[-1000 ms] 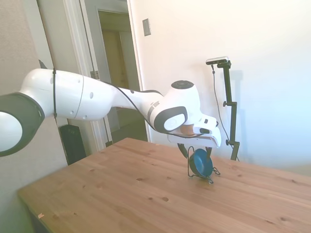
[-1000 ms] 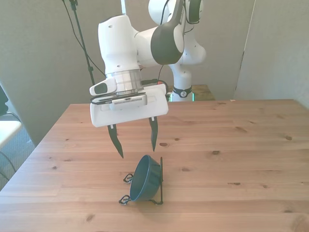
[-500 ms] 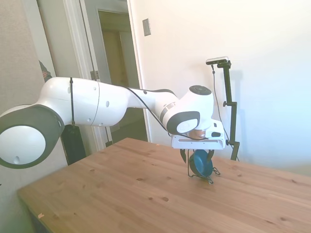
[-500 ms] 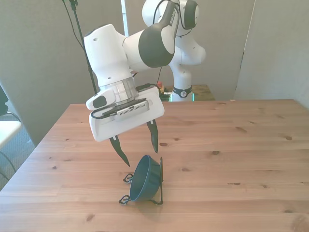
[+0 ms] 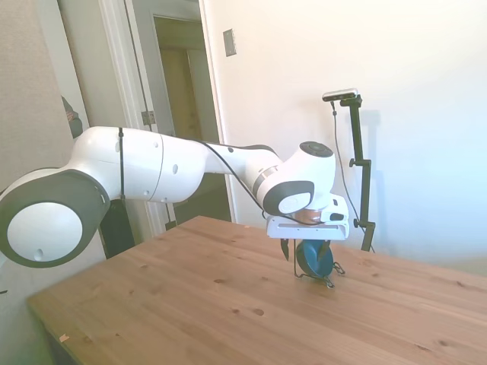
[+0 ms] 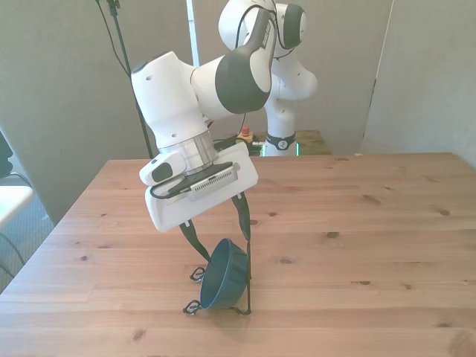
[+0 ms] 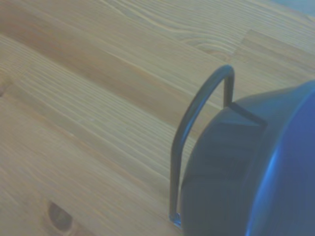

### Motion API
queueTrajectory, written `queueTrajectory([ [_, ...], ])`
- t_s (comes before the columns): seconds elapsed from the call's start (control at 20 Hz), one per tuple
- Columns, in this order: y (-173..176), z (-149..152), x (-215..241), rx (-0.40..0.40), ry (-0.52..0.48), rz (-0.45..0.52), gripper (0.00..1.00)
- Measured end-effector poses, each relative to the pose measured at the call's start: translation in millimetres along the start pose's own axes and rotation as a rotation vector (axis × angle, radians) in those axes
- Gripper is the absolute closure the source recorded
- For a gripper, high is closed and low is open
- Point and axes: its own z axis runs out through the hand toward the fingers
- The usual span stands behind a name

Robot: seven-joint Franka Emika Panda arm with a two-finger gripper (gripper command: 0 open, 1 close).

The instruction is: Unload the bowl

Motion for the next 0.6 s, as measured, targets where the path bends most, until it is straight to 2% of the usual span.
queueTrajectory([
  [0.2,-1.8,-5.7,3.2,0.034,-0.003,-0.004,1.0],
  [0.6,0.9,-7.3,9.5,0.045,-0.01,-0.009,1.0],
])
